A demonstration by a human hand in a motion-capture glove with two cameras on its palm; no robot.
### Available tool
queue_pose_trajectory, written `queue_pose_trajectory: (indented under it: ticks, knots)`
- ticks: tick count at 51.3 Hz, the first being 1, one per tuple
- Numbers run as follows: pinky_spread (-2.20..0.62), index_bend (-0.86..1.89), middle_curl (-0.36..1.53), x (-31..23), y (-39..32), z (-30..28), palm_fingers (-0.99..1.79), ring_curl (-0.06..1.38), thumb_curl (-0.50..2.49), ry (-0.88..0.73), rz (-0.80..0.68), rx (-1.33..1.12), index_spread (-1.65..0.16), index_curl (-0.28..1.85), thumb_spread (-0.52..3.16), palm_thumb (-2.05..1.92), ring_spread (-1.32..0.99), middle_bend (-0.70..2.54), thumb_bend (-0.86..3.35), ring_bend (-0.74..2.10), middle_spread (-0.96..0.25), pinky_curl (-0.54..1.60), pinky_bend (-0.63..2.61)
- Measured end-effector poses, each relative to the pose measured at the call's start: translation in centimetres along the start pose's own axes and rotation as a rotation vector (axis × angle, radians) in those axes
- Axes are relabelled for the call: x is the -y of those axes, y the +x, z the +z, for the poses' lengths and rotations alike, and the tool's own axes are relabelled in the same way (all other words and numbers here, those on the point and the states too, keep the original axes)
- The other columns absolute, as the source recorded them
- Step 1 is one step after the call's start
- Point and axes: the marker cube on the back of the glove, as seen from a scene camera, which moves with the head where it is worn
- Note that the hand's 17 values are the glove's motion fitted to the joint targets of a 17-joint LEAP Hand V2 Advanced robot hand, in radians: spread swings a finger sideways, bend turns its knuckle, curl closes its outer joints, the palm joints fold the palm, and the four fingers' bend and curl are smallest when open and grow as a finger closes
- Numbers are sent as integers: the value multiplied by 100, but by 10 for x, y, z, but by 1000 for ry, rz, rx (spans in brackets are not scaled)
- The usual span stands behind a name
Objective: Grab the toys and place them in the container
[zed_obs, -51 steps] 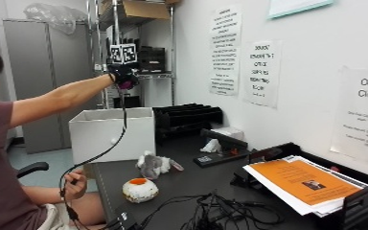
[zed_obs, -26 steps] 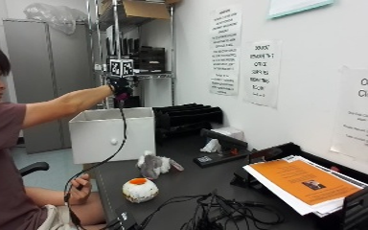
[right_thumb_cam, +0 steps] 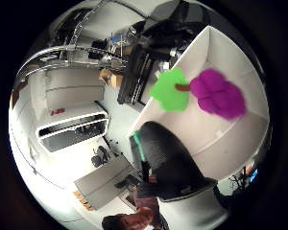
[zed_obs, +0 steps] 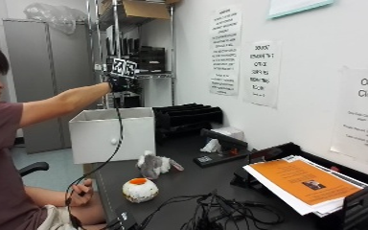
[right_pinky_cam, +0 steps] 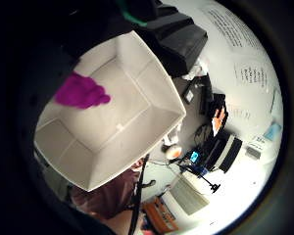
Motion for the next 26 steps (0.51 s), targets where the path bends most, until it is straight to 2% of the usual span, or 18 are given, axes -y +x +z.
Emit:
queue_pose_trajectory:
  ticks: [3, 7, 9, 16, 23, 26]
  knots:
    - [-12, -4, 56, -3, 0, -9, -57, 36, 72, 18, 8, -2, -28, 65, 106, -6, -9, 19, -11, 73, -7, 45, 114]
    - [-5, -5, 50, -2, -1, -22, -53, 28, 63, 85, 122, 27, -25, 53, 109, -10, -4, 11, -10, 59, -2, 41, 110]
    - [-3, -4, 47, -5, 1, -27, -51, 26, 60, 95, 138, 20, -25, 48, 111, -11, -1, 10, -9, 56, 0, 40, 108]
    - [2, -2, 40, -31, 16, -38, -47, 25, 49, 34, 30, -76, -23, 35, 114, -10, 3, 8, -8, 49, 3, 38, 104]
    - [4, 0, 34, -57, 44, -60, -43, 24, 42, 30, 14, -136, -22, 26, 115, -10, 5, 8, -8, 45, 4, 36, 99]
    - [5, 1, 32, -64, 56, -73, -42, 24, 39, 28, 63, -182, -22, 23, 115, -9, 6, 9, -7, 43, 4, 35, 97]
